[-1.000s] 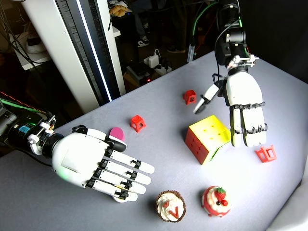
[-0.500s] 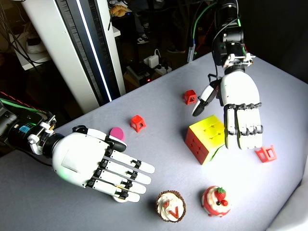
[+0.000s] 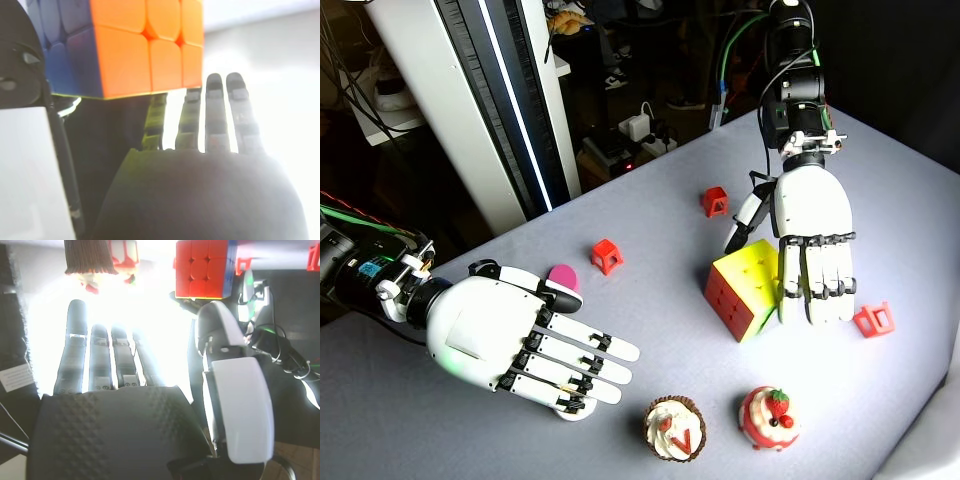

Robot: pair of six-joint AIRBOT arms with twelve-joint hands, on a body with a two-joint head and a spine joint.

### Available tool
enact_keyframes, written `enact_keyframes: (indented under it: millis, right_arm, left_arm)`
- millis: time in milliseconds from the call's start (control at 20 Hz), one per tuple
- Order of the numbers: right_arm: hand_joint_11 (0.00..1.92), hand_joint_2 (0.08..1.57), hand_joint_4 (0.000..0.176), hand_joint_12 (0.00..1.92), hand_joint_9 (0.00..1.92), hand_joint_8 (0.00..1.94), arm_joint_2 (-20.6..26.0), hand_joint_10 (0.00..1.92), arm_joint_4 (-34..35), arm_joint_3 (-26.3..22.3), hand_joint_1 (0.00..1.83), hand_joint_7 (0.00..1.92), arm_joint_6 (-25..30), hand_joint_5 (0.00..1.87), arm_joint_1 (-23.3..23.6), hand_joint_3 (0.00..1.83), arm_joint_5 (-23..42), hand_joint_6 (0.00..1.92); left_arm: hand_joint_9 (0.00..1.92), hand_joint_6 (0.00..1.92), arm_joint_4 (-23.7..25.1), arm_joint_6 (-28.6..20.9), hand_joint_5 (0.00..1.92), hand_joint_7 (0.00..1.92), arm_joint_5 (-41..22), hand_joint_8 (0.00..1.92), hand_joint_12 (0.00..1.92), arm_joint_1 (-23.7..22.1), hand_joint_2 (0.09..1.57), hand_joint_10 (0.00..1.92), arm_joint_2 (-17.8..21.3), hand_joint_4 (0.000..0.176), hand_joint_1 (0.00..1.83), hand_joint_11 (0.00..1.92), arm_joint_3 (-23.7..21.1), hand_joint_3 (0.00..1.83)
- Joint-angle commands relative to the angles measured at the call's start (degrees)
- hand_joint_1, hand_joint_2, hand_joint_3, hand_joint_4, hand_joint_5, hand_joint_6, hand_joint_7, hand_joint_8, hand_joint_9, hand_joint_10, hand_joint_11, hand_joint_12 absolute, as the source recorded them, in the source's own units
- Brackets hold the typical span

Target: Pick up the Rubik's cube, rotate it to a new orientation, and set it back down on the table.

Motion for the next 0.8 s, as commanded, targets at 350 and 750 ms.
enact_keyframes:
  millis: [350,750]
  right_arm:
    - [0.00,1.22,0.000,1.01,0.00,0.00,0.22,0.00,0.33,0.18,0.53,0.00,0.33,0.00,0.19,0.00,6.94,0.00]
    - [0.00,1.23,0.018,0.58,0.00,0.00,0.22,0.00,-0.39,0.19,0.53,0.00,0.88,0.00,0.21,0.00,7.23,0.00]
  left_arm:
    - [0.30,0.22,-0.66,-0.71,0.61,0.30,-5.67,1.67,1.92,-0.07,1.02,1.92,-0.24,0.000,1.15,0.53,0.93,0.02]
    - [0.23,0.95,-0.81,-0.83,0.35,0.29,-7.23,1.51,1.92,-0.24,1.08,1.87,0.30,0.000,1.17,0.40,0.43,0.02]
